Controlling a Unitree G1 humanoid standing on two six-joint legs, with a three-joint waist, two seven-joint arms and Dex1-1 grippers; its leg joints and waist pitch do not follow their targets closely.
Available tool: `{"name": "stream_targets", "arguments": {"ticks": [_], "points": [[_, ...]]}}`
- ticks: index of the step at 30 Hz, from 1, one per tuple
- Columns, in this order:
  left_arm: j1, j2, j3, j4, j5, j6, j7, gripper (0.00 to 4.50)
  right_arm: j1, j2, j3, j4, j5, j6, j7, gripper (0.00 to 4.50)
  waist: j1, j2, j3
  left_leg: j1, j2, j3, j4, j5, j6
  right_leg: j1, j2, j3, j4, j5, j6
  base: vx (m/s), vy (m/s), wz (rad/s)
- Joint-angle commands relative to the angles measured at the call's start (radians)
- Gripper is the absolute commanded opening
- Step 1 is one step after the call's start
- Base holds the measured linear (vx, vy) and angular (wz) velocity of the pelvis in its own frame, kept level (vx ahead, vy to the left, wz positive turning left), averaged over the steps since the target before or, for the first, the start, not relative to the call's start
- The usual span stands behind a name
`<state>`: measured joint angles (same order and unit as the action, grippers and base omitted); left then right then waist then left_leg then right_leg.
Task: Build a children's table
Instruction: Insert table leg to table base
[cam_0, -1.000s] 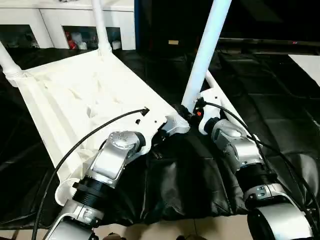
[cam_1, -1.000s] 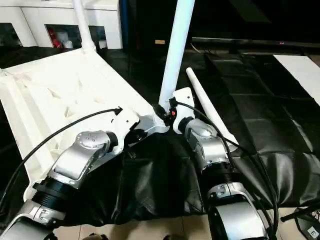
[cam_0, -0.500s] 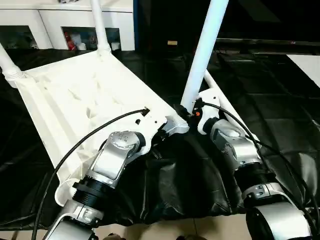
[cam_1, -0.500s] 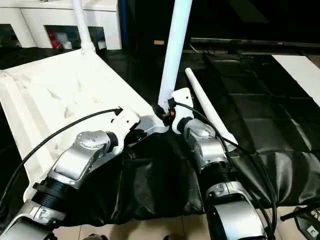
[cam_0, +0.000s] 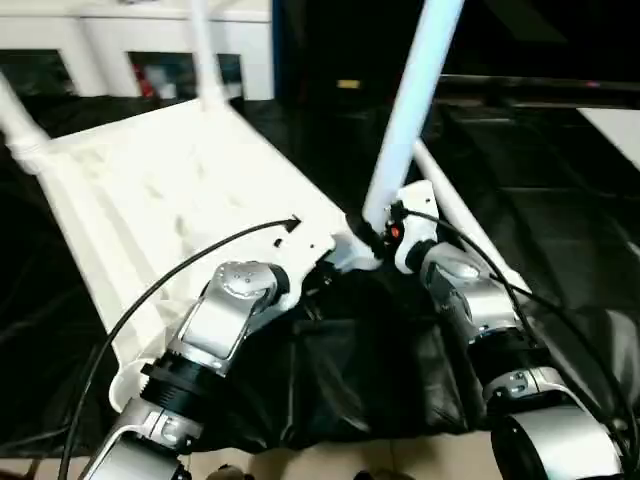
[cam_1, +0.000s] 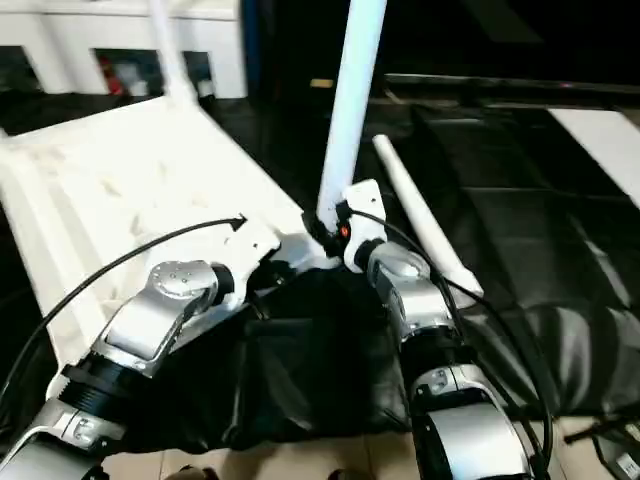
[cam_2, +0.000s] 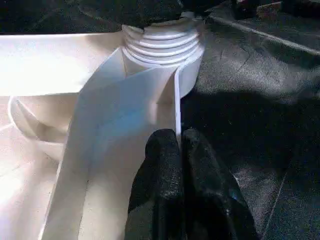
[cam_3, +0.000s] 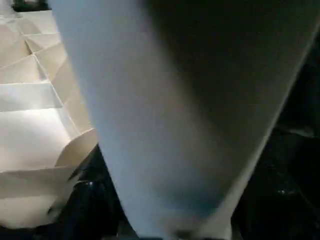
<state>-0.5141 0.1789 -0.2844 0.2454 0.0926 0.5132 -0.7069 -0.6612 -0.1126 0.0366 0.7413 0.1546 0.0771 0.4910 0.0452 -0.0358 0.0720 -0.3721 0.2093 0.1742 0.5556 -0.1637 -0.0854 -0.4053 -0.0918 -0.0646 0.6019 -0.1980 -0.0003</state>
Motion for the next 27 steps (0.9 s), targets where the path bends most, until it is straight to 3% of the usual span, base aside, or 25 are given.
{"name": "stream_targets", "arguments": {"ticks": [1, 4, 10, 19, 27], "points": [[-0.030, -0.016, -0.036, -0.047, -0.048, -0.061, -0.059, 0.00, 0.044, 0.003, 0.019, 0.044, -0.015, 0.045, 0.018, 3.13, 0.005, 0.008, -0.061, 0.006, 0.016, 0.006, -0.054, -0.151, 0.051, 0.052, -0.036, 0.039, -0.058, -0.017, -0.246, 0.000, 0.000, 0.00], [-0.027, -0.001, -0.041, -0.046, -0.055, -0.080, -0.091, 0.00, 0.054, -0.011, 0.016, 0.006, -0.008, 0.040, 0.040, 3.50, 0.012, 0.007, -0.063, 0.007, 0.016, 0.008, -0.051, -0.133, 0.063, 0.056, -0.037, 0.040, -0.055, 0.007, -0.261, 0.000, 0.000, 0.00], [-0.019, 0.036, -0.051, -0.048, -0.077, -0.130, -0.180, 0.00, 0.113, -0.075, 0.041, -0.107, -0.004, 0.043, 0.149, 3.93, 0.027, 0.006, -0.064, 0.011, 0.017, 0.010, -0.047, -0.107, 0.079, 0.056, -0.037, 0.041, -0.052, 0.017, -0.253, 0.000, 0.000, 0.00], [-0.006, 0.107, -0.076, -0.041, -0.117, -0.209, -0.342, 0.00, 0.213, -0.191, 0.104, -0.270, 0.011, 0.058, 0.365, 3.93, 0.051, 0.011, -0.069, 0.011, 0.017, 0.008, -0.042, -0.095, 0.088, 0.059, -0.037, 0.040, -0.044, 0.064, -0.264, 0.000, 0.000, 0.00], [-0.022, 0.147, -0.083, 0.008, -0.128, -0.261, -0.436, 0.00, 0.276, -0.271, 0.145, -0.381, 0.028, 0.061, 0.514, 3.93, 0.055, 0.009, -0.062, 0.012, 0.019, 0.007, -0.046, -0.182, 0.058, 0.054, -0.041, 0.042, -0.056, -0.072, -0.236, 0.000, 0.000, 0.00]]}}
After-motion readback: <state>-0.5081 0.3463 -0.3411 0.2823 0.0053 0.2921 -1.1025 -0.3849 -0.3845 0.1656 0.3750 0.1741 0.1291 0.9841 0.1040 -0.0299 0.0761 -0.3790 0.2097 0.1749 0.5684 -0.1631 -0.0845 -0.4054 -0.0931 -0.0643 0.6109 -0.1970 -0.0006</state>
